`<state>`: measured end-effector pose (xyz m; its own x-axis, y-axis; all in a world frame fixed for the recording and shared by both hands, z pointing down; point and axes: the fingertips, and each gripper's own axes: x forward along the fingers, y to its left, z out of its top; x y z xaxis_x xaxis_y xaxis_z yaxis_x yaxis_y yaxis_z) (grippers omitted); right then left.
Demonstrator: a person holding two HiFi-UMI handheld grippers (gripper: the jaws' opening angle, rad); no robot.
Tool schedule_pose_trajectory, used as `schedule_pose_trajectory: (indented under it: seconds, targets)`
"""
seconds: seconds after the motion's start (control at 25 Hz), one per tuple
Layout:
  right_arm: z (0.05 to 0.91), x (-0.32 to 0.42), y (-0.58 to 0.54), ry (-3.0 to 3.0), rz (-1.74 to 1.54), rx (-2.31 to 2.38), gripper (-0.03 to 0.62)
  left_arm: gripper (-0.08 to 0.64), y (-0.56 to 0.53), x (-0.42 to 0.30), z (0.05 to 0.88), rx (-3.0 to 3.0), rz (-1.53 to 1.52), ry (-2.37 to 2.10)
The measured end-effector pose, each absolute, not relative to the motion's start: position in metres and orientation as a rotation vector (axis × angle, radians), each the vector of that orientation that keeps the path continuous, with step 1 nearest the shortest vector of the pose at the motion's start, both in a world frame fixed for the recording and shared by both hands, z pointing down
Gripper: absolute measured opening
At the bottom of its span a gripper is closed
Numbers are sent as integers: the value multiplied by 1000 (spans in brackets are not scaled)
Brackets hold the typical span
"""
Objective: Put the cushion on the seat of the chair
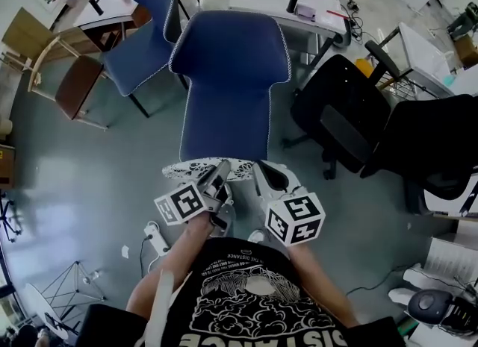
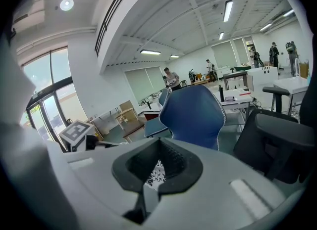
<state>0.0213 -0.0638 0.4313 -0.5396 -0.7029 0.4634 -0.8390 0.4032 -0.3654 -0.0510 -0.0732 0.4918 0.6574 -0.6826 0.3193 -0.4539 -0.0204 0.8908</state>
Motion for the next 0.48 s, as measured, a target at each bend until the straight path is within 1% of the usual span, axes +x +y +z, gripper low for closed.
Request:
schedule_pose_trajectory:
  seconds: [0.48]
  targets:
    - [445,-1,-129,-2331,852,1423,-2,23,-159,-49,501,1687,-194,-780]
